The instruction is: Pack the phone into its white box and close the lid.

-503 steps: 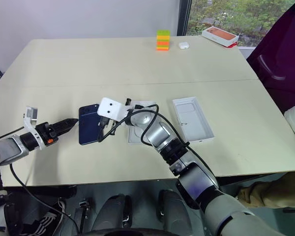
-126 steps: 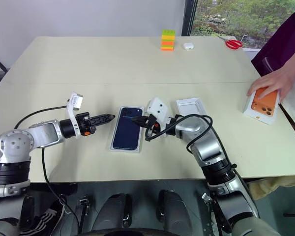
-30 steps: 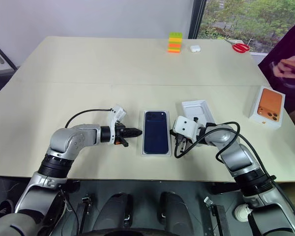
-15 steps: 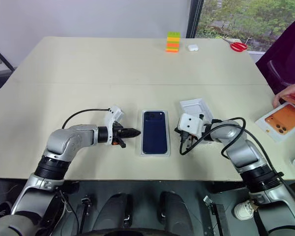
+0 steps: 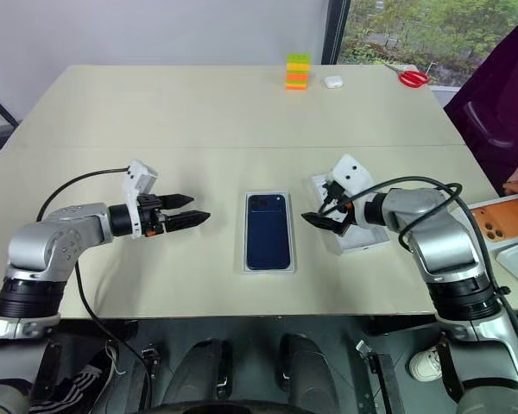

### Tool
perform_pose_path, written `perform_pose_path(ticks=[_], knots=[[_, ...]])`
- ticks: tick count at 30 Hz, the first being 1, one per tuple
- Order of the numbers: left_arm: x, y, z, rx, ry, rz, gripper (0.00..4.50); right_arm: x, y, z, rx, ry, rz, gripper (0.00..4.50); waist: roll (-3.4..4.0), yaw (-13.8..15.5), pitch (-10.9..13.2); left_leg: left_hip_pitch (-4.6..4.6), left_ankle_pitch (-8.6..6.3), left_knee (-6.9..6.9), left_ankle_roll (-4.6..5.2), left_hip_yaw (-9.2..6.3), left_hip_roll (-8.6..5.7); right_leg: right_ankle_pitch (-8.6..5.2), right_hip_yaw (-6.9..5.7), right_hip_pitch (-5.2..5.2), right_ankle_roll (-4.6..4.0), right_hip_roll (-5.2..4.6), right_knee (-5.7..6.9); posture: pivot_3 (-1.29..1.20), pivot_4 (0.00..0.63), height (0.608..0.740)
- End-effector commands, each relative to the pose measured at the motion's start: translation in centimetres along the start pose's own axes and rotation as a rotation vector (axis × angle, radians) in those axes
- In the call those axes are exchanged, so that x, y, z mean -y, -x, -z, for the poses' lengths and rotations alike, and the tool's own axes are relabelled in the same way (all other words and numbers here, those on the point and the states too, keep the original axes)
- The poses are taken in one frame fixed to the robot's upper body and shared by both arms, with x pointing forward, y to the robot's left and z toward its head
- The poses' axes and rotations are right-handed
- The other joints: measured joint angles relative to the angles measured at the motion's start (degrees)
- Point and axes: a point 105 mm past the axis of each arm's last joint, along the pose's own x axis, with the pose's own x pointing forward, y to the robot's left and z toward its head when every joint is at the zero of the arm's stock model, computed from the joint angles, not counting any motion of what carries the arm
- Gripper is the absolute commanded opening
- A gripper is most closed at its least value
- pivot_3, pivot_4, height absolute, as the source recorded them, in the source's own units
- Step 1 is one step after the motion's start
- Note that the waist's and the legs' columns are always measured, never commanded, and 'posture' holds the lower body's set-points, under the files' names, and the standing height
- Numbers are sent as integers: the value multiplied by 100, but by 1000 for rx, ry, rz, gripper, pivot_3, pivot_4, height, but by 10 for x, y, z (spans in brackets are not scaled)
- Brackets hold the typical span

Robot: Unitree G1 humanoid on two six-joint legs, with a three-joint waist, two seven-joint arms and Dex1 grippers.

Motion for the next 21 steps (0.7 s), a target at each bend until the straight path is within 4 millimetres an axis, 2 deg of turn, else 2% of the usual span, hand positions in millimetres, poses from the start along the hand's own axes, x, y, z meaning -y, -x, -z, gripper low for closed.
perform_pose_path(ticks=[1,7,11,16,21], knots=[[0,12,-11,69,-78,6,4465,-7,5,-2,-62,-32,51,4500,0,7,0,-6,0,0,0,-2,0,1,-1,-4,-1,-1,0,0,150,740],[-1,25,-9,128,-188,-15,4465,-14,17,2,-136,-201,94,4500,1,-2,1,-35,0,0,1,-2,0,2,-2,-32,-1,1,2,0,150,740],[2,29,2,107,-220,-3,4465,-4,25,1,-176,-266,168,4500,2,-9,1,-33,-1,0,1,-1,2,2,-1,-32,-2,2,2,0,150,740],[0,21,3,125,-219,-28,4465,-14,14,5,-186,-394,126,4500,2,-1,1,-32,0,2,1,-7,3,4,-4,-30,-5,6,4,0,150,740],[3,16,8,127,-208,-34,4465,-11,7,3,-170,-456,138,4500,2,-9,1,-41,-1,2,2,-4,2,5,-3,-33,-4,5,1,0,150,740]])
